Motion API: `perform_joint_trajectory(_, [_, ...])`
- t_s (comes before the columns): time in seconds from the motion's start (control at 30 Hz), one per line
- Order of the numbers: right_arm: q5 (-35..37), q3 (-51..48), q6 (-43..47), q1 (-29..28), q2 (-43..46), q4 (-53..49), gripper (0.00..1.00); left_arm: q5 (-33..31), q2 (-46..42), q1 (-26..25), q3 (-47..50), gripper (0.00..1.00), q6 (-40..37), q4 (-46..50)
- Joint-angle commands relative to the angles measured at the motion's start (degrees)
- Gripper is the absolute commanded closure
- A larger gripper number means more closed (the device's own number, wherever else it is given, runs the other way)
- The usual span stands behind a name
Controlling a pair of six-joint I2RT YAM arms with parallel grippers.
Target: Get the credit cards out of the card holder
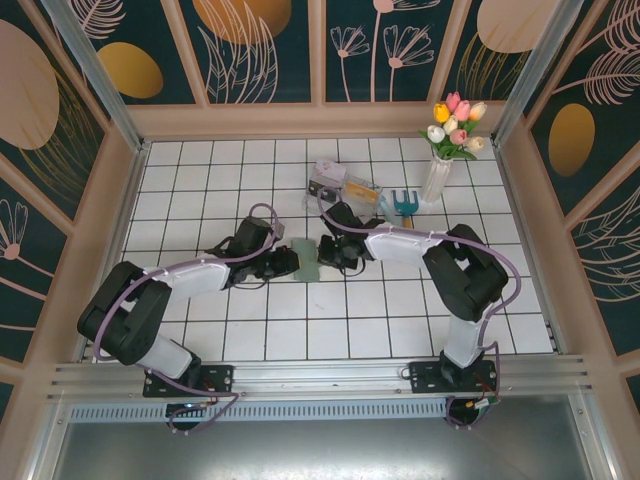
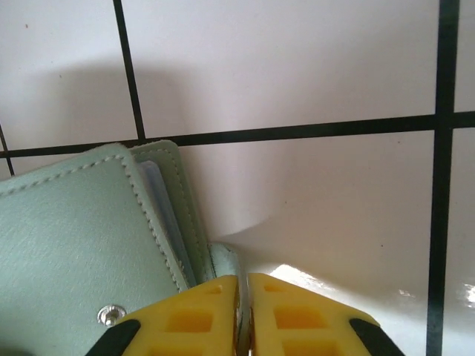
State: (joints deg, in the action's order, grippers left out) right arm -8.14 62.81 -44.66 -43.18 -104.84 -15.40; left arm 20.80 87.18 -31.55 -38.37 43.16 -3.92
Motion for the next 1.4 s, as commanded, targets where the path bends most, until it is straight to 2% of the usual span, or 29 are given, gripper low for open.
perform_joint_trajectory(0.0, [3.5, 1.9, 1.8, -0.2, 0.6, -1.2, 0.91, -5.3, 0.1, 0.2, -2.2, 0.62, -1.7, 5.0])
perform_joint_trajectory(0.07, [4.5, 1.2, 3.1, -0.2, 2.0, -1.4, 0.92, -8.8, -0.2, 0.2, -2.9, 0.48, -0.8, 6.7])
perform_joint_trajectory(0.17, [4.4, 0.8, 6.0, 0.3, 4.9, -1.9, 0.94, -12.0, -1.7, 0.3, -3.2, 0.36, 1.1, 6.5])
perform_joint_trajectory(0.37, [-2.4, 2.6, 11.3, 0.7, 9.3, -1.7, 0.95, -15.1, -6.4, 1.9, -2.4, 0.12, 5.4, 5.6])
perform_joint_trajectory(0.4, [-3.7, 2.8, 11.4, 0.7, 9.8, -1.3, 0.95, -15.1, -7.5, 2.6, -1.9, 0.02, 6.1, 5.1])
perform_joint_trajectory(0.6, [-10.5, 3.6, 7.9, 0.6, 10.3, 1.5, 0.95, -12.7, -11.9, 7.2, 2.0, 0.02, 10.1, 2.0])
perform_joint_trajectory(0.9, [-13.7, 3.8, 6.3, -0.2, 8.3, 4.5, 0.95, -9.9, -13.6, 8.5, 3.6, 0.02, 10.6, 0.7])
perform_joint_trajectory(1.17, [-5.0, 4.7, 6.3, -0.2, 7.3, -1.8, 0.95, -11.0, -14.8, 8.5, 3.2, 0.02, 7.9, 3.0])
perform_joint_trajectory(1.37, [-3.2, 3.4, 5.5, -0.1, 7.1, -2.0, 0.95, -6.2, -13.5, 8.5, 2.7, 0.06, 5.1, 2.4])
